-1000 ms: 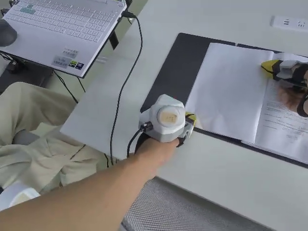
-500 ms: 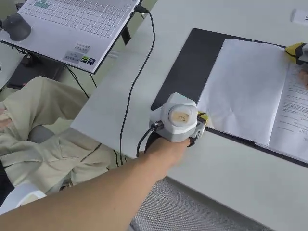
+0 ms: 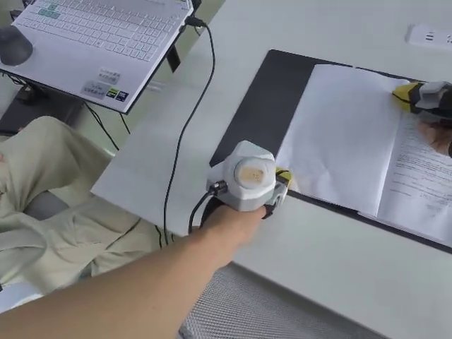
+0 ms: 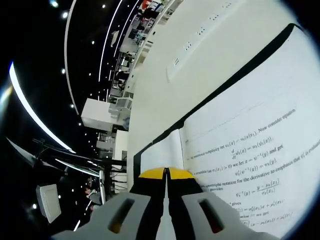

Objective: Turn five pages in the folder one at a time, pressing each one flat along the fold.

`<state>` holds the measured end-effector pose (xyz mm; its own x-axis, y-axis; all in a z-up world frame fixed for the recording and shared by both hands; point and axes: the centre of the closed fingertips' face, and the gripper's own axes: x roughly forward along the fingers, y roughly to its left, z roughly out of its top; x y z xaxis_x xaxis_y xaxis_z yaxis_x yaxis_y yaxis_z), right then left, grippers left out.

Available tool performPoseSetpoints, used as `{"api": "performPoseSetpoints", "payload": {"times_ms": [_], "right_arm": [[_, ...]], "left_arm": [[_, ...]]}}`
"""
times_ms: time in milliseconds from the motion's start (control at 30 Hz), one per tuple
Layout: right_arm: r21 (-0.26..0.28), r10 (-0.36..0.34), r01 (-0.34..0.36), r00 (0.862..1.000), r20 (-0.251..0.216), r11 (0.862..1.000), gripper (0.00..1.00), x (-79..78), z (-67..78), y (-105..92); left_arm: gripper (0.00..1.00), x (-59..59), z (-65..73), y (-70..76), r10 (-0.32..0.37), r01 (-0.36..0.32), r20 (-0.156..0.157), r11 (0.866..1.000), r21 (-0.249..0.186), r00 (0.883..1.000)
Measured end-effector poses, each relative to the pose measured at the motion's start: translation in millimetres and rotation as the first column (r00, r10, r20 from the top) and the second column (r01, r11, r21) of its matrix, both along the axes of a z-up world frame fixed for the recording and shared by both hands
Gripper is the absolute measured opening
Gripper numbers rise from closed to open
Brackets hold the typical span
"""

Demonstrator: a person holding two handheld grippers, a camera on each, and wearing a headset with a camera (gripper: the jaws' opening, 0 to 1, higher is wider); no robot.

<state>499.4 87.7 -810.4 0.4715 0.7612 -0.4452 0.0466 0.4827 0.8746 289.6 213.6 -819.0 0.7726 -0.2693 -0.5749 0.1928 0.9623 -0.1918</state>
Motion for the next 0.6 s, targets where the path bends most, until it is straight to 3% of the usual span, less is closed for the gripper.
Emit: {"api": "performPoseSetpoints", "payload": {"times_ms": [67,167,200,367,433,467,600], "right_arm": [[0.006,0.022,-0.022,1.0,-0.003,1.0,0.0,-12.6,0.6,-0.6],[0.063,0.056,-0.055,0.998,-0.019,0.997,0.0,-30.7,5.0,0.7],[0.077,0.083,-0.079,0.995,-0.05,0.994,0.0,-39.5,3.8,0.7],[0.122,0.118,-0.109,0.991,-0.064,0.986,0.0,-64.6,3.6,-2.5],[0.133,0.125,-0.115,0.99,-0.066,0.984,0.0,-69.1,2.4,-4.5],[0.131,0.184,-0.173,0.98,-0.072,0.976,0.0,-85.9,2.8,-1.0],[0.131,0.208,-0.197,0.975,-0.076,0.972,0.0,-109.4,0.9,0.9]], "left_arm": [[0.0,-0.4,0.5,-0.2,0.001,-0.001,0.0,1.0,-0.002,1.0],[0.0,0.0,0.1,0.1,0.001,-0.001,-0.003,1.0,-0.004,1.0],[0.0,0.0,0.0,0.0,-0.001,0.001,-0.003,1.0,-0.002,1.0],[0.0,1.0,-1.2,-0.1,-0.009,0.009,-0.007,1.0,0.009,1.0],[0.0,1.3,-1.5,0.1,-0.011,0.011,-0.006,1.0,0.013,1.0],[0.0,1.1,-1.3,0.1,-0.011,0.012,-0.006,1.0,0.013,1.0],[0.0,0.4,-0.2,-0.2,-0.015,0.015,-0.006,1.0,0.019,1.0]]}}
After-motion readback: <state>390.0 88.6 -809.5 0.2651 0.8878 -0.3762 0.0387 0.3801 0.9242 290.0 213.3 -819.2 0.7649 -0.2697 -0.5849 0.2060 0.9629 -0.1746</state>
